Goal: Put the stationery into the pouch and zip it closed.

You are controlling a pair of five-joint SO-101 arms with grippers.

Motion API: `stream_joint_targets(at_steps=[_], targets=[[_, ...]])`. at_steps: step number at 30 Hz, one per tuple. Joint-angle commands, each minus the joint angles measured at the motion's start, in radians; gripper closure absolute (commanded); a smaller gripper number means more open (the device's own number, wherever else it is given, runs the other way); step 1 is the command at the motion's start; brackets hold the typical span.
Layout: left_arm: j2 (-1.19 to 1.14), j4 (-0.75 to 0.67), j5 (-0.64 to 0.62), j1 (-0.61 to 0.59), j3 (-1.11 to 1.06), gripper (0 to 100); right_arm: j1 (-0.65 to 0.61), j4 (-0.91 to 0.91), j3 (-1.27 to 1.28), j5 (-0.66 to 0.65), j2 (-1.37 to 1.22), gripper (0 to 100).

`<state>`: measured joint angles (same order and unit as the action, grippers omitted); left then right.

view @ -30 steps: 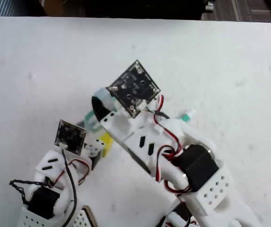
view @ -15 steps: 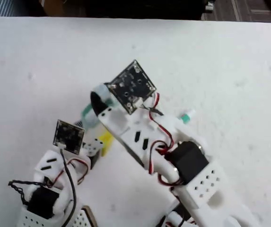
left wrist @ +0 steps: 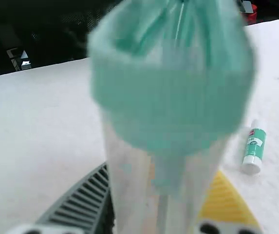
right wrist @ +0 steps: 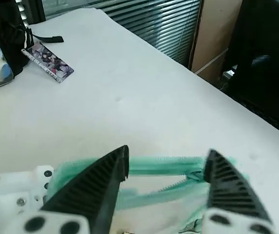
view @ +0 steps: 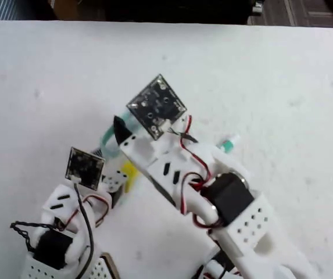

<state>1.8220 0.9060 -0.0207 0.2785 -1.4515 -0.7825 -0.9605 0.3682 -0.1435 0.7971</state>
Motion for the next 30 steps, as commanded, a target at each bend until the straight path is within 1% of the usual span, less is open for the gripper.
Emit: stream_joint_targets(at_steps=[1, 5, 8, 10, 16, 19, 24, 28, 30], targets=[[0.008, 0.000, -0.009, -0.010, 0.049, 78, 0.008, -0.004, -0.015, 0.003, 0.073, 71.1], [0.008, 0.000, -0.008, -0.010, 0.048, 78, 0.019, -0.005, -0.015, 0.003, 0.140, 74.1], [0.008, 0.000, -0.008, -0.012, 0.048, 78, 0.071, -0.005, -0.015, 0.003, 0.180, 74.4], [0.008, 0.000, -0.008, -0.012, 0.046, 78, 0.128, -0.035, -0.021, 0.003, 0.199, 74.4], [0.008, 0.000, -0.006, -0.018, 0.038, 78, 0.332, -0.252, -0.121, 0.006, 0.199, 74.4], [0.008, 0.000, -0.006, -0.018, 0.038, 78, 0.435, -0.321, -0.127, 0.009, 0.199, 74.4], [0.008, 0.000, -0.006, -0.018, 0.038, 78, 0.550, -0.412, -0.126, 0.015, 0.197, 74.4], [0.008, 0.000, -0.006, -0.013, 0.038, 78, 0.644, -0.418, -0.083, 0.161, 0.197, 74.1], [0.008, 0.000, -0.006, -0.013, 0.037, 78, 0.667, -0.394, -0.052, 0.180, 0.179, 74.1]])
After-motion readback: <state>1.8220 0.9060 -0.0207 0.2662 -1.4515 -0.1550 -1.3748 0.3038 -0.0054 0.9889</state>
